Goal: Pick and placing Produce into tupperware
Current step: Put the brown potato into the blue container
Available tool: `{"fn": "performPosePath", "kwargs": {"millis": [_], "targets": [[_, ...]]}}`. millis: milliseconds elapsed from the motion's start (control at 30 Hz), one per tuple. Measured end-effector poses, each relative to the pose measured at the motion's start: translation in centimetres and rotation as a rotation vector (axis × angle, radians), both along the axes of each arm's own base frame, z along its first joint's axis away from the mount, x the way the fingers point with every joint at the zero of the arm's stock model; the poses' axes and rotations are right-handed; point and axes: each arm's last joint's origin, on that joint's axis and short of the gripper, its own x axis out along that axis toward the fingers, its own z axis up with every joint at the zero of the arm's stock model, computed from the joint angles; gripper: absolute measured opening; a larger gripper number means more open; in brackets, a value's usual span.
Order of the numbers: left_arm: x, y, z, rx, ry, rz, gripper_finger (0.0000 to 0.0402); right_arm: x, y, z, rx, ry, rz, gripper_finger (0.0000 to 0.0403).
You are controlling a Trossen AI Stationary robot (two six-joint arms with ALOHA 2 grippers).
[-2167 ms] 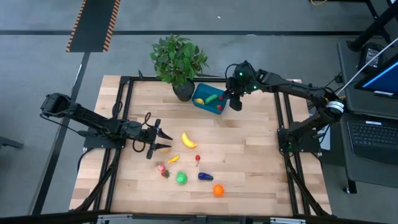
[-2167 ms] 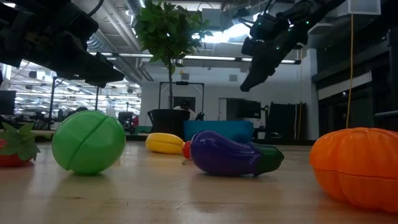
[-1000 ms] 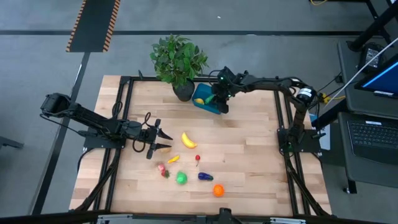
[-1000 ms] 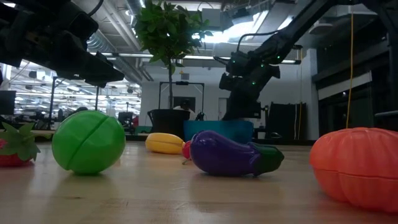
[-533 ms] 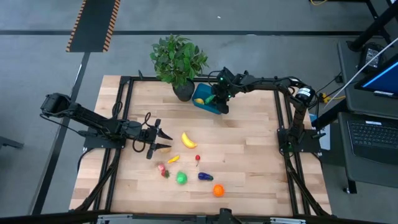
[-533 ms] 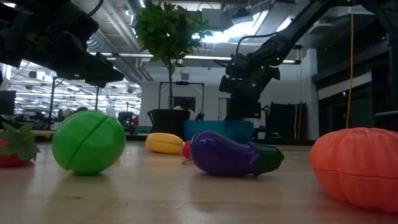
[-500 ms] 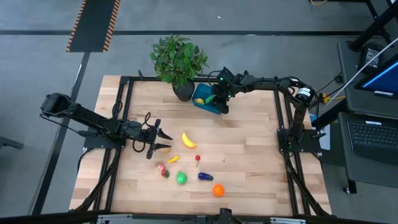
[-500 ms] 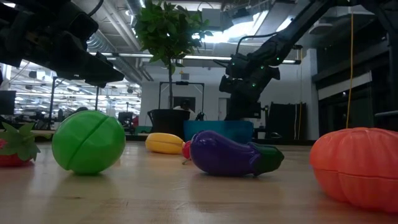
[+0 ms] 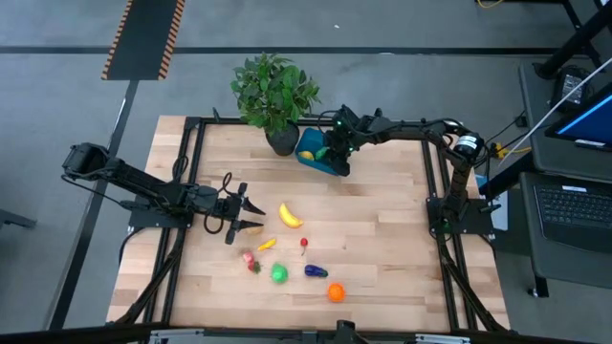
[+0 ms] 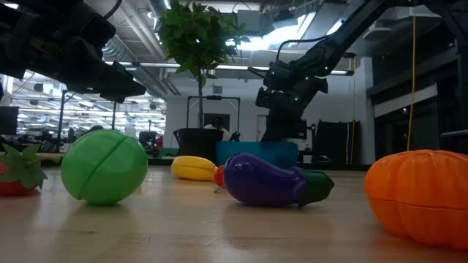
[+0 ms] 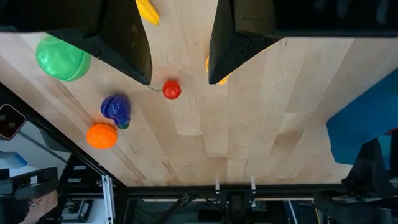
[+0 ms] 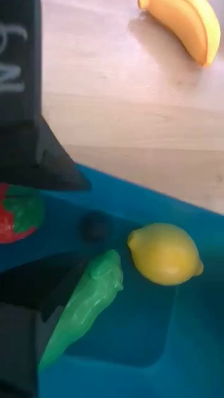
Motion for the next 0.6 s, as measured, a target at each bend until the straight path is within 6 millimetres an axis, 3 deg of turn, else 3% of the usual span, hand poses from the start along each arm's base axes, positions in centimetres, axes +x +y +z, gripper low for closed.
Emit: {"fn": "performPosePath", "kwargs": {"millis": [233,600], "targets": [[0.0,0.0,0.0,0.000,0.000,0.000,0.0151,0.1,-0.1,0.6,0.006,0.000,-0.024,0.0212],[0.0,0.2,0.4,0.009,-0.036,0.054,0.0151,0.5,-0.4,3.6,0.064,0.064,-0.059,0.0217]]}}
